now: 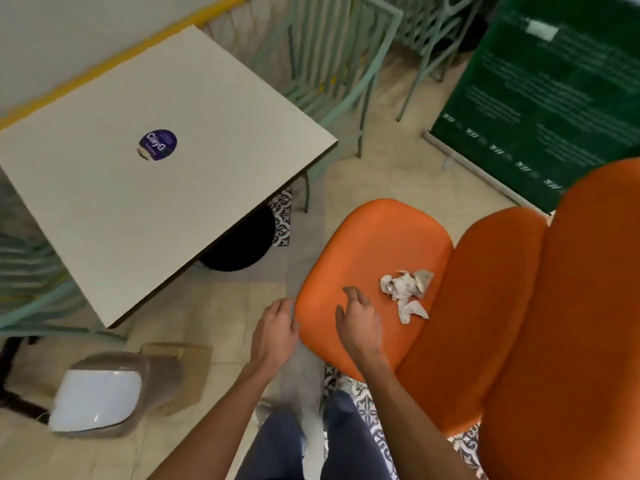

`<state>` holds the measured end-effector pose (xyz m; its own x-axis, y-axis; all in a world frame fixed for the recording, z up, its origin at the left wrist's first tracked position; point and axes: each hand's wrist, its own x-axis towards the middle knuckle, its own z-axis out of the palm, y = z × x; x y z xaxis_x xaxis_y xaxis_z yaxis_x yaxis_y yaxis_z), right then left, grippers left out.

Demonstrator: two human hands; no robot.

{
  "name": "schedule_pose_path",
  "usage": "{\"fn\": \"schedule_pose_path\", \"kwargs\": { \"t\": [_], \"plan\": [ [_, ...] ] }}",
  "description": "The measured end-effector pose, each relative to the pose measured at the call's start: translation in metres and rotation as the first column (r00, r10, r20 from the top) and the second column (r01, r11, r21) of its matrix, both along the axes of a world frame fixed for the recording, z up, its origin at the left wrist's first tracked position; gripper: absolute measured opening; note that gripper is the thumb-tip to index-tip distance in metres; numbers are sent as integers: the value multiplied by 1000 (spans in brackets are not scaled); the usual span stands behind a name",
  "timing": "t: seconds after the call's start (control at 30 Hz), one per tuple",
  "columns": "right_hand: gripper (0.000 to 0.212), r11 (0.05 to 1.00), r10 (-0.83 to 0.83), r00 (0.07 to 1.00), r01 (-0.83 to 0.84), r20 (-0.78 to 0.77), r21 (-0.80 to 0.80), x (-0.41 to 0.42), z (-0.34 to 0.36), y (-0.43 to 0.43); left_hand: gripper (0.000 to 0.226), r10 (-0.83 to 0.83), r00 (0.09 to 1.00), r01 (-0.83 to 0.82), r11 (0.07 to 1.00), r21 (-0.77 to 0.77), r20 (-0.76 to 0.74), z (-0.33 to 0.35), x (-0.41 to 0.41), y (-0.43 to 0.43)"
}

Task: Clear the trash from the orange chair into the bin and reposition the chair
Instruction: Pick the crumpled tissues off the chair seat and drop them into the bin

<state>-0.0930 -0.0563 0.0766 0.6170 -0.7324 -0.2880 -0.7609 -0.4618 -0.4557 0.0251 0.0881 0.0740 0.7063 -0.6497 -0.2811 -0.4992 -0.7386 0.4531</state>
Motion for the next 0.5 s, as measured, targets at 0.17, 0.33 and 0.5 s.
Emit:
{"fn": "schedule_pose_path", "kwargs": {
  "t": [0.17,0.33,0.5],
  "plan": [
    [42,979,-204,978,205,-39,11,-37,-24,-66,43,-102,992,104,994,17,-80,-22,-28,-79],
    [37,920,-387,919,391,-80,35,-63,-62,-116,42,-212,969,215,976,15,-125,-52,-45,-147],
    [33,878,-473,876,477,-90,28,-75,-99,-165,36,-359,926,365,931,35,-115,-87,-42,-200]
  ]
}}
